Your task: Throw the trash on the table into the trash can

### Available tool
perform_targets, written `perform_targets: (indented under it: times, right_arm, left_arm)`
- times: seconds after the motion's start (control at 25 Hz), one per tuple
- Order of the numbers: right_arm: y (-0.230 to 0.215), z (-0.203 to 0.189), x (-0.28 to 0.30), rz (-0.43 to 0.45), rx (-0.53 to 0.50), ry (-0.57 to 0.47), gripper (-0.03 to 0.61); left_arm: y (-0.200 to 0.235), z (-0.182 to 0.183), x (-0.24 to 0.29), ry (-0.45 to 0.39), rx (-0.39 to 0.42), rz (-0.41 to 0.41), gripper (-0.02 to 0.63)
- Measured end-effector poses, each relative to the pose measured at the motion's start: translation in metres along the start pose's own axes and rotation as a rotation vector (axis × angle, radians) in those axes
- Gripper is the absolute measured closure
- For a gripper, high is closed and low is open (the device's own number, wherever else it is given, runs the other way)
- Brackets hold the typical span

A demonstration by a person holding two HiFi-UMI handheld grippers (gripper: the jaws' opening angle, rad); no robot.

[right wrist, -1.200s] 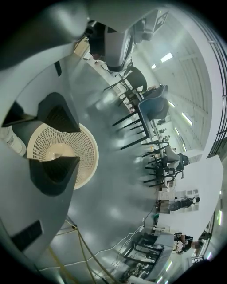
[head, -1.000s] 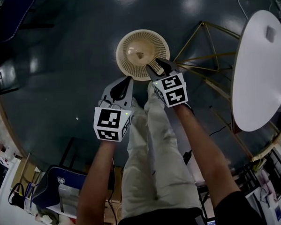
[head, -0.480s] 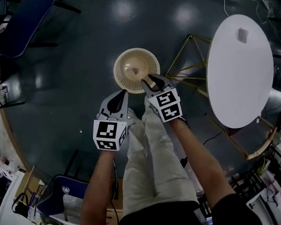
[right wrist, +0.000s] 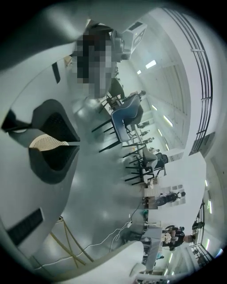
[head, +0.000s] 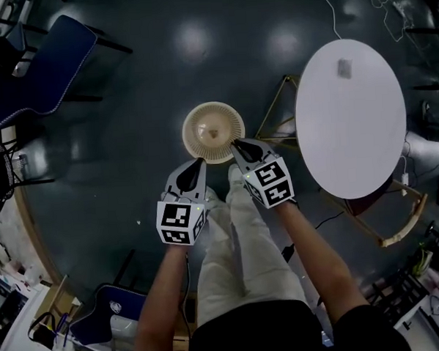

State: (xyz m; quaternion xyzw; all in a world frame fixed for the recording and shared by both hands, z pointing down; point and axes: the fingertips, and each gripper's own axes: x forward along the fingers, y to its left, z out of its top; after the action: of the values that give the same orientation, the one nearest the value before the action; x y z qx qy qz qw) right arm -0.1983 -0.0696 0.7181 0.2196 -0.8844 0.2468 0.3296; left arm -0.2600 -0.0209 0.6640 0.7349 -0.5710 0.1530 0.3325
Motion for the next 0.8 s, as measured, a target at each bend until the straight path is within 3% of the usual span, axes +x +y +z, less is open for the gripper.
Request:
perform_targets:
  times: [0.4, 0.56, 0.8]
  right_arm:
    - [0.008, 0.056, -0.077, 0.019, -0.016, -0.062, 0.554]
    - [-0.015, 0.074, -0.107, 0.006, 0.028, -0.111, 0.555]
    - [-0.065, 0.097, -0.144, -0.094, 0.094, -0.185, 0.555]
  left_arm:
    - [-0.046, 0.059, -0.029, -0.024, 0.037, -0.023, 0.606]
    - [-0.067, 0.087, -0.026, -0.033, 0.073, -0.043, 0.606]
    - [-0.092, 0.121, -0.012, -0.042, 0.127, -0.089, 0.606]
